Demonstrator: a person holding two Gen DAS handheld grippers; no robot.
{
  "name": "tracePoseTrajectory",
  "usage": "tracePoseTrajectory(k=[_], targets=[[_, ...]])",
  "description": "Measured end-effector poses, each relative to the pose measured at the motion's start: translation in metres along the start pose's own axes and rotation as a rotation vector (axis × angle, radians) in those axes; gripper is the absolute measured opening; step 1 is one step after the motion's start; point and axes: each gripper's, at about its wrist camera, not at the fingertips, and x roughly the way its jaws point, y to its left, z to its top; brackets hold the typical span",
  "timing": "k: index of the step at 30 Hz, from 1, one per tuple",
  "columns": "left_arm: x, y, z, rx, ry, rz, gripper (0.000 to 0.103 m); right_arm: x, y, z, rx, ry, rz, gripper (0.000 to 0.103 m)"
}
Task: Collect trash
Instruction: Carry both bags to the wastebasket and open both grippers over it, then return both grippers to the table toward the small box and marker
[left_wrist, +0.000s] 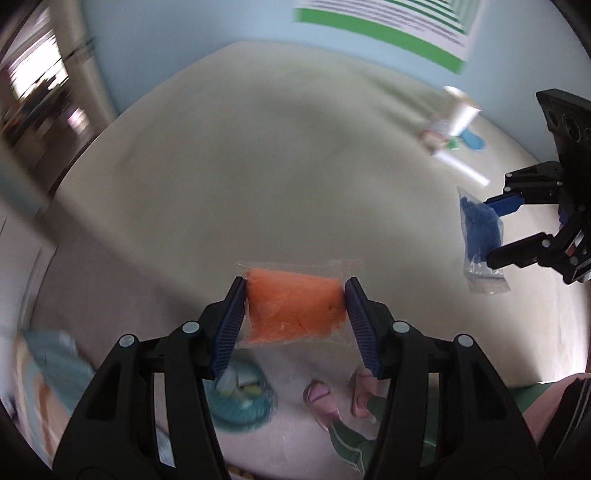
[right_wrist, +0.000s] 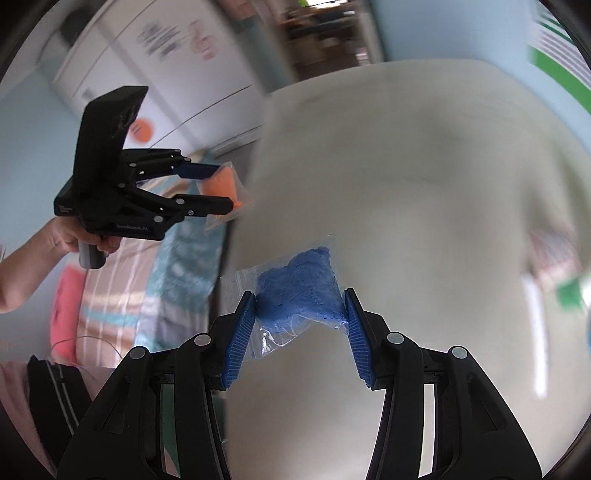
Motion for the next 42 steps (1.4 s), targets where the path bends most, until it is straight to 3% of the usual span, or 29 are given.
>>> tracePoseTrajectory(k=[10,19,22,23,24,29,42], targets=[[-0.035,0.089,-0.119,-0.313,0.041,0.130,0.052,0.099,0.098,0.069,-0.245,0.145,0.159,0.049],[-0.029,0.126,-0.177,-0.472,0.076,0.161,0.052,0.184,0.164,0.107,-0.363,0.283,0.206,0.050],[-0.025,0.137,-0.184,-0.492,0.077,0.162,0.053,0.208,0.182,0.107,-0.387,0.320,0.201,0.051],[-0.023,0.139,-0.185,-0.496,0.080,0.172,0.054,0.217,0.187,0.109,-0.391,0.338,0.196,0.056],[-0.025,0.142,-0.188,-0.499,0.085,0.175,0.057,0.220,0.189,0.109,-0.389,0.340,0.187,0.069],[-0.024,0.155,-0.199,-0.530,0.100,0.197,0.068,0.228,0.195,0.114,-0.374,0.339,0.192,0.069],[-0.023,0.148,-0.188,-0.497,0.089,0.188,0.069,0.196,0.164,0.110,-0.318,0.300,0.166,0.069]])
